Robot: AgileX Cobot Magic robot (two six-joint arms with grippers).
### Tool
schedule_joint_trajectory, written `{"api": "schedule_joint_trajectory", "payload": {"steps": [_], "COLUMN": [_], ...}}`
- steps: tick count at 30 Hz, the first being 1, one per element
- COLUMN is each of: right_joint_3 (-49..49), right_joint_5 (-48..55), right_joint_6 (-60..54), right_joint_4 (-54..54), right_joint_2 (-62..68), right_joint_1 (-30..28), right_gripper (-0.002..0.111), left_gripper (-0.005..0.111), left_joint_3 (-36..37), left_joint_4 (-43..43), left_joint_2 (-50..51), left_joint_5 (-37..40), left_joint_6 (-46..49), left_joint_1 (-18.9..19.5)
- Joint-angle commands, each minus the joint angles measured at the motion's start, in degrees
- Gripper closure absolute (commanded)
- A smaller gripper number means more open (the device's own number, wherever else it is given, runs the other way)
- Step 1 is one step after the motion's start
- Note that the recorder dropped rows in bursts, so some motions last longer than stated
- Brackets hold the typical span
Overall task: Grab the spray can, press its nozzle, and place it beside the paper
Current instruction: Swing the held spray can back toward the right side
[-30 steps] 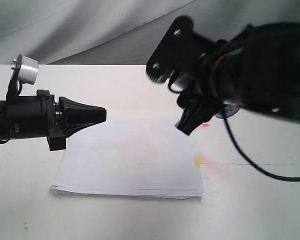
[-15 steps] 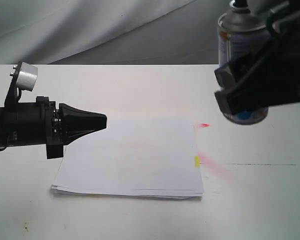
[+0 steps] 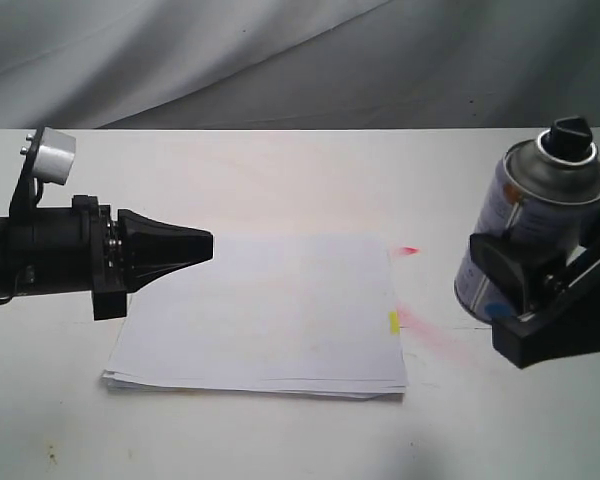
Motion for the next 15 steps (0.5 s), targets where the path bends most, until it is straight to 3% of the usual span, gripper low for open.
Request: {"api": "schedule_joint_trajectory", "payload": {"steps": [1, 4, 15], "right_joint_3": [-0.34, -0.35, -0.35], "right_joint_5": [7.81, 14.79, 14.94], "right_joint_6": [19.7, 19.73, 17.01], "right_joint_4": [-17.34, -17.34, -17.34], "right_joint_2": [-0.54, -0.54, -0.54], "right_joint_1": [0.17, 0.17, 0.17], "right_gripper": [0.108, 0.108, 0.108], "left_gripper": [0.107, 0.107, 0.107], "left_joint_3": [0.8, 0.8, 0.8], "left_joint_4": [-0.28, -0.28, -0.28], "left_joint_2": [-0.48, -0.48, -0.48], "left_joint_5": [0.42, 0.44, 0.44], "left_joint_6": [0.36, 0.36, 0.36], "left_joint_1": [0.0, 0.0, 0.0]}}
